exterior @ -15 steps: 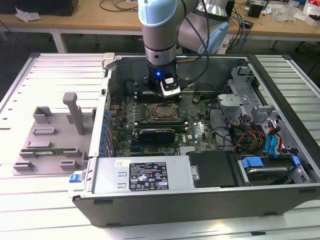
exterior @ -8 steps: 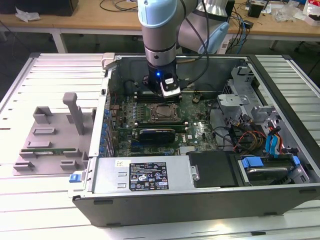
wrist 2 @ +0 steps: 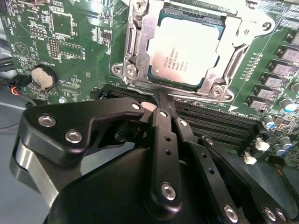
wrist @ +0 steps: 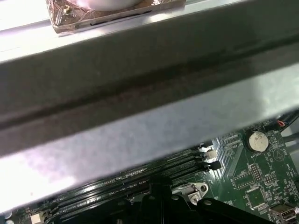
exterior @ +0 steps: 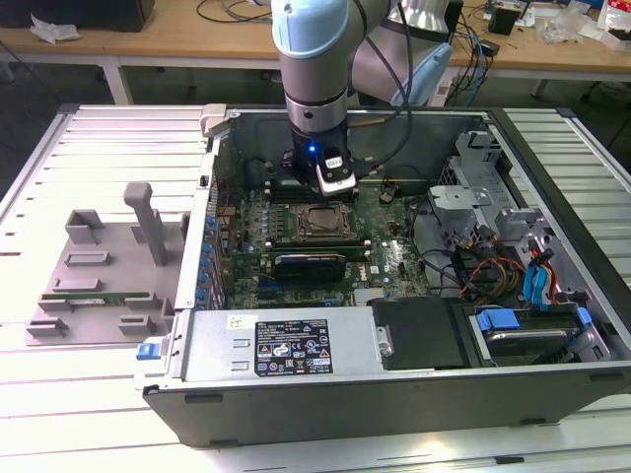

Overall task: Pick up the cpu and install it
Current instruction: 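Install the first cpu locking lever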

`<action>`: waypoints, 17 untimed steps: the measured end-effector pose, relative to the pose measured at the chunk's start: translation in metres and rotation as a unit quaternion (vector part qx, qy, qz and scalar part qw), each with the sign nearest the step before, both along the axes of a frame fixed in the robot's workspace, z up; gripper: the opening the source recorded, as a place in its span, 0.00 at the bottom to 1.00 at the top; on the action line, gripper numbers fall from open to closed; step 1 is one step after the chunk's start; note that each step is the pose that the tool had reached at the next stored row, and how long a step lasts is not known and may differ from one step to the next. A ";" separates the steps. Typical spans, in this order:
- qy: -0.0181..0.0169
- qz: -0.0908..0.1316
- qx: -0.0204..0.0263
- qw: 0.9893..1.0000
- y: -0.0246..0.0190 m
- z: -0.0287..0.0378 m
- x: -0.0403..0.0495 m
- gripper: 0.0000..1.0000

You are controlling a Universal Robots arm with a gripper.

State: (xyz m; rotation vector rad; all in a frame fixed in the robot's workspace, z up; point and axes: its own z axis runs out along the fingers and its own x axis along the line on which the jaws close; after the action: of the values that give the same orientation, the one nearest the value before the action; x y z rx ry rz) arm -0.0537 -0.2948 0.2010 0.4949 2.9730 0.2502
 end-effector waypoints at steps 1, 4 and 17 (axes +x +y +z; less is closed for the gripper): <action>0.000 0.000 0.000 1.000 -0.0002 -0.0011 -0.0001 0.11; 0.000 0.000 0.000 1.000 -0.0001 -0.0029 0.0001 0.11; 0.000 0.000 -0.002 1.000 -0.0012 0.0078 0.0001 0.11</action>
State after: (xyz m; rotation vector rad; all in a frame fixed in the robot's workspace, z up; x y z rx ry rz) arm -0.0536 -0.2960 0.2088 0.4943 2.9727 0.2440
